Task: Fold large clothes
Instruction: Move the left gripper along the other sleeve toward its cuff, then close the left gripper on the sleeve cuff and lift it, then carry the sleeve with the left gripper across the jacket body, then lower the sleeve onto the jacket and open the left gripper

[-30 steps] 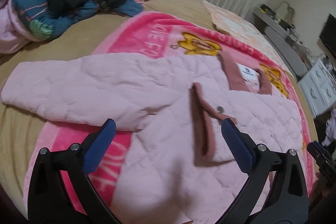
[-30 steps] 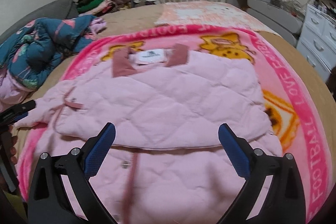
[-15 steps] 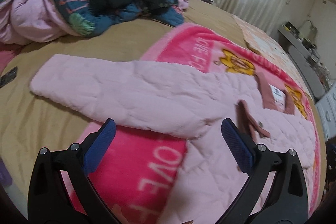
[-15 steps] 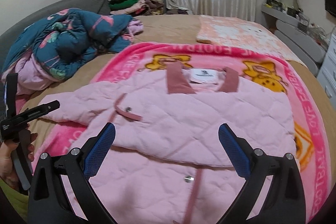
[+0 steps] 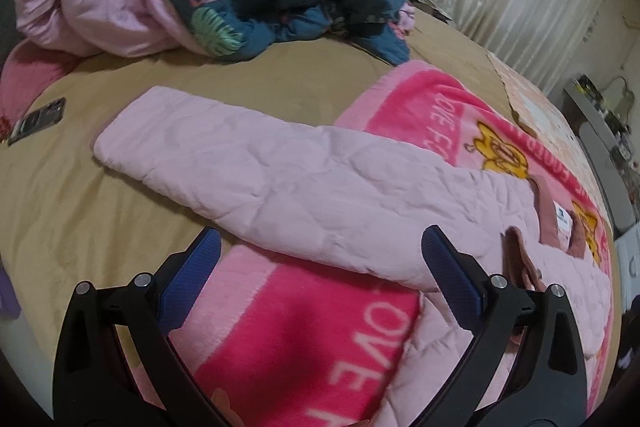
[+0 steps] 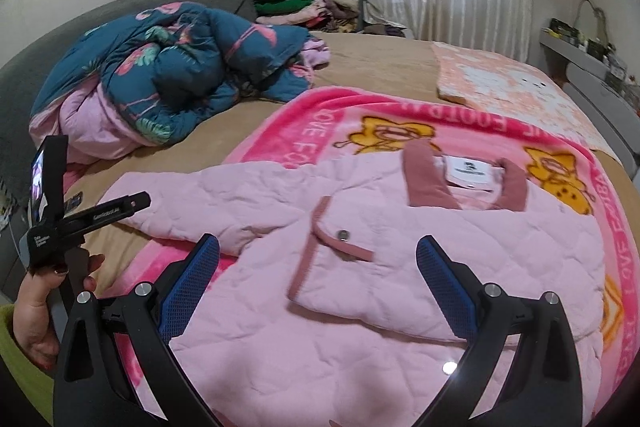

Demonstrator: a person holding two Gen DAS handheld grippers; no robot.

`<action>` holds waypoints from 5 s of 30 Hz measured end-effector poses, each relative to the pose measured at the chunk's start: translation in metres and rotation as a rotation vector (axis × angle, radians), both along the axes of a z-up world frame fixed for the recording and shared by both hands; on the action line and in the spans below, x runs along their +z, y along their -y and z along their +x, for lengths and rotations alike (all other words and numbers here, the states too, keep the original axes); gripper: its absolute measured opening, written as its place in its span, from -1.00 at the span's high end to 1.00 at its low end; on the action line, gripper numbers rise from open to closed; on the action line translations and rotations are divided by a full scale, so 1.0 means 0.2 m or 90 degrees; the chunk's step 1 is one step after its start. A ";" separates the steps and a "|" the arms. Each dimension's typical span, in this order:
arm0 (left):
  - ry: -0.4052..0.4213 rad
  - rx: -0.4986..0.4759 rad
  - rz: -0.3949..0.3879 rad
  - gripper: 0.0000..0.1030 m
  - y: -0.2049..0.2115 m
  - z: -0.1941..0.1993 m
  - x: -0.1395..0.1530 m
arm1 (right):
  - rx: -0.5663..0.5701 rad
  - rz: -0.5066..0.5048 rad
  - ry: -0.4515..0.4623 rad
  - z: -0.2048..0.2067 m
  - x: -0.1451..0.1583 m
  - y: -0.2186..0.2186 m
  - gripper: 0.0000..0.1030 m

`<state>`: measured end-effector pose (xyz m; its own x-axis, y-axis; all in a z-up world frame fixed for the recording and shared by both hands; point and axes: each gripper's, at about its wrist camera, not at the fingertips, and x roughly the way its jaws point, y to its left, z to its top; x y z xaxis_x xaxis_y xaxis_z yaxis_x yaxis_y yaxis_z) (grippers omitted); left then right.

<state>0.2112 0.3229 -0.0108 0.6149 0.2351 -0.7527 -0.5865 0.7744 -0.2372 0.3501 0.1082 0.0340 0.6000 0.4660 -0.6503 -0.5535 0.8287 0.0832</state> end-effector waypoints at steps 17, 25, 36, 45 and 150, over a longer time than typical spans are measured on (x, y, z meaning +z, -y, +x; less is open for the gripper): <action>0.002 0.125 -0.062 -0.82 -0.43 -0.17 -0.09 | 0.094 -0.032 -0.019 -0.02 -0.11 -0.45 -0.91; 0.010 0.160 -0.120 -0.82 -0.60 -0.17 -0.21 | 0.119 -0.063 -0.004 -0.04 -0.17 -0.62 -0.91; 0.046 0.204 -0.197 -0.82 -0.77 -0.12 -0.39 | 0.138 -0.100 -0.014 -0.02 -0.31 -0.74 -0.91; 0.075 0.260 -0.238 -0.53 -0.87 -0.15 -0.56 | 0.138 -0.109 -0.019 -0.02 -0.34 -0.74 -0.91; 0.072 -0.829 0.209 -0.52 1.67 0.09 -0.11 | -0.434 0.007 -0.109 -0.07 -0.33 1.67 -0.91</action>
<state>0.2299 -0.0107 -0.0319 0.5815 -0.4044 -0.7059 0.6235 0.7789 0.0674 0.3360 -0.2254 -0.0312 0.6505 0.0292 -0.7589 0.1112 0.9848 0.1332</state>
